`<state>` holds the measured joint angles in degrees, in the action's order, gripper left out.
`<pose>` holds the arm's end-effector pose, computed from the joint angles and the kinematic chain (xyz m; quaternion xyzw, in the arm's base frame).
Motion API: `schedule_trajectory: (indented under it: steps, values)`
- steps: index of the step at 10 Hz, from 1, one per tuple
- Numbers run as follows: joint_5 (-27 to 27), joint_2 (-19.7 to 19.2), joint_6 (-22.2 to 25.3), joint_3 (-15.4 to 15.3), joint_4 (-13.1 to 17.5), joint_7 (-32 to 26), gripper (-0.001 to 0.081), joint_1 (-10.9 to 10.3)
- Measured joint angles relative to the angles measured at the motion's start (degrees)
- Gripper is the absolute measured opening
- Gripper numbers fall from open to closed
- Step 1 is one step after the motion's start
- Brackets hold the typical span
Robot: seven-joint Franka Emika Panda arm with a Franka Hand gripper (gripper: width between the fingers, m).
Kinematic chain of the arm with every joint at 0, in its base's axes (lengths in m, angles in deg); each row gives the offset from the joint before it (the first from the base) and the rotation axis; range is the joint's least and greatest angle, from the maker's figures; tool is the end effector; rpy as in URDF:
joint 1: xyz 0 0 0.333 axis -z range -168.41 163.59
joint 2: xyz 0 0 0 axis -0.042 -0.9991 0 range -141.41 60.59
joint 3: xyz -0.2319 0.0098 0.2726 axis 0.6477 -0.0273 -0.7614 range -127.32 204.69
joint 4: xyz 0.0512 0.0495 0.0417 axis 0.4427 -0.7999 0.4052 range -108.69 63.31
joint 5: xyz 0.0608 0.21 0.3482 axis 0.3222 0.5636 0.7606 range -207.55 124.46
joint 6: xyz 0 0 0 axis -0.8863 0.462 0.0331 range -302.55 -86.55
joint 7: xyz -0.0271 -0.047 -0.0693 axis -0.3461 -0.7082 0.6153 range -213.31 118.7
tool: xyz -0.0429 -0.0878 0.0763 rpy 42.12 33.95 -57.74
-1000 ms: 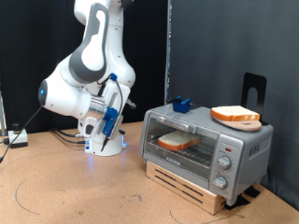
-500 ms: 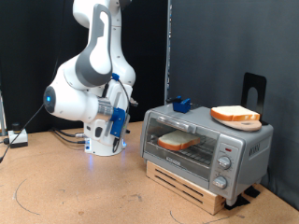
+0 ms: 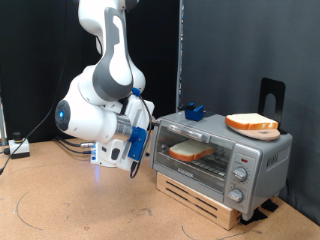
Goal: Make a piece of toast with the oven
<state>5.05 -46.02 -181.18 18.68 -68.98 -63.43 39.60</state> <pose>0.4275 -0.0794 0.2951 -0.8230 0.2200 0.2360 0.4675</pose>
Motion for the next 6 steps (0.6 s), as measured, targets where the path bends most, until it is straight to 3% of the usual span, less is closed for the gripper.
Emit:
schedule_trajectory:
  steps: [1,3,6]
  values:
    - [1.0,-0.8,-1.9,-0.3,0.5,1.0,0.0807,-0.3]
    - [1.0,-1.1,-1.2,-0.3,0.9,-0.3,0.0807,-0.3]
    - [-2.6,-7.4,-1.3,-1.1,6.8,-1.1,0.0807,-1.6]
